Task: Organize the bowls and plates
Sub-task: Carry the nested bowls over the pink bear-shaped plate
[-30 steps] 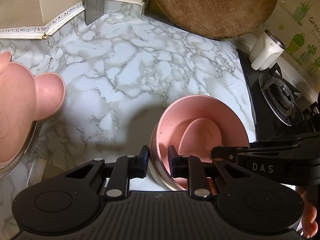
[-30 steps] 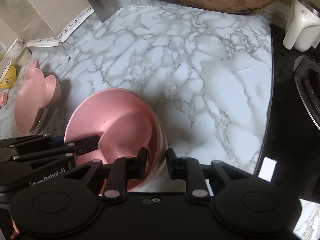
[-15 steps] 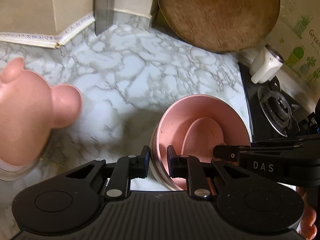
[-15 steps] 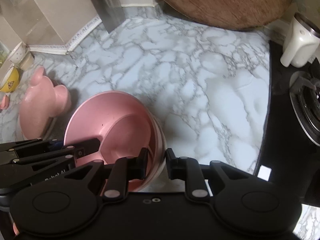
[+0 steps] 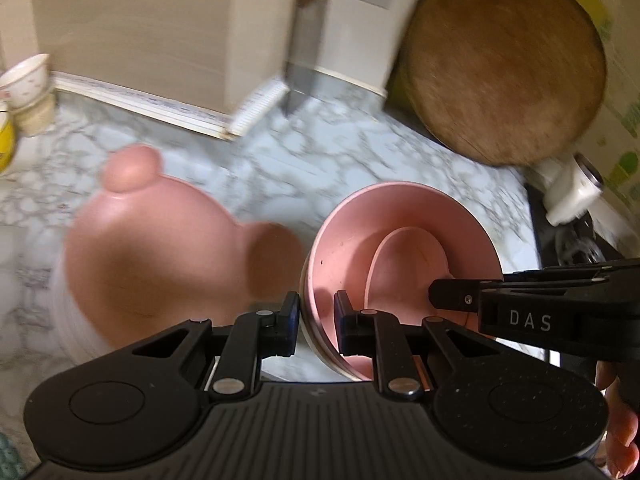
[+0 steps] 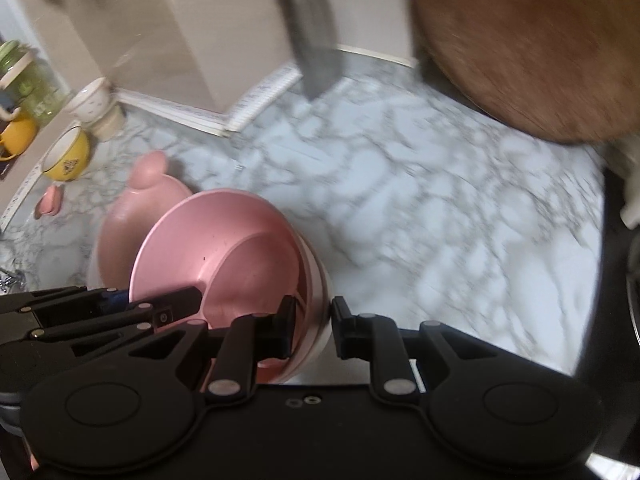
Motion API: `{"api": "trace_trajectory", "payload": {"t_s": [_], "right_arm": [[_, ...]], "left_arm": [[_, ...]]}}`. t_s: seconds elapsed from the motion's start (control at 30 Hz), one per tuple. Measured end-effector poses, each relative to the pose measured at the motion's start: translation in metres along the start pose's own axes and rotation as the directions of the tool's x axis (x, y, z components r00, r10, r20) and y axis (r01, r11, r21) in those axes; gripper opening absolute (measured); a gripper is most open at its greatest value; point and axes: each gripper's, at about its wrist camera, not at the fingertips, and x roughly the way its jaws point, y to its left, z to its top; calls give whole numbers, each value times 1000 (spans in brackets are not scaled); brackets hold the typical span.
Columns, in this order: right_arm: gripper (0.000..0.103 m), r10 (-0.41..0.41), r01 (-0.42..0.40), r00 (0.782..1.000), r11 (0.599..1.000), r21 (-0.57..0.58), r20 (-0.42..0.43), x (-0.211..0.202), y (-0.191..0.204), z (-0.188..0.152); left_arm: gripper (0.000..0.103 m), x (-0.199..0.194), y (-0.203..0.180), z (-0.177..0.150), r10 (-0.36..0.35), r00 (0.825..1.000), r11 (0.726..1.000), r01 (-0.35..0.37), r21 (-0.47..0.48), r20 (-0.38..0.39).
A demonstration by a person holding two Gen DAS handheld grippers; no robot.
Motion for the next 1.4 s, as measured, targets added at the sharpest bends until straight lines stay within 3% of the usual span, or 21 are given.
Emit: {"api": "trace_trajectory", "payload": {"t_s": [0.47, 0.67, 0.9, 1.4], "right_arm": [[19, 81, -80, 997, 993, -89, 0, 27, 86, 39], [19, 96, -99, 995, 990, -98, -31, 50, 111, 49], [19, 111, -117, 990, 990, -75, -85, 79, 119, 48], [20, 92, -99, 989, 993, -59, -120, 107, 122, 50]], "left_arm": [[17, -27, 88, 23, 99, 994, 993, -96, -71, 49], [17, -23, 116, 30, 140, 990, 986, -137, -98, 27], [17, -5, 138, 28, 158, 987, 982, -158, -107, -4], [17, 26, 155, 32, 156, 987, 982, -158, -100, -34]]}}
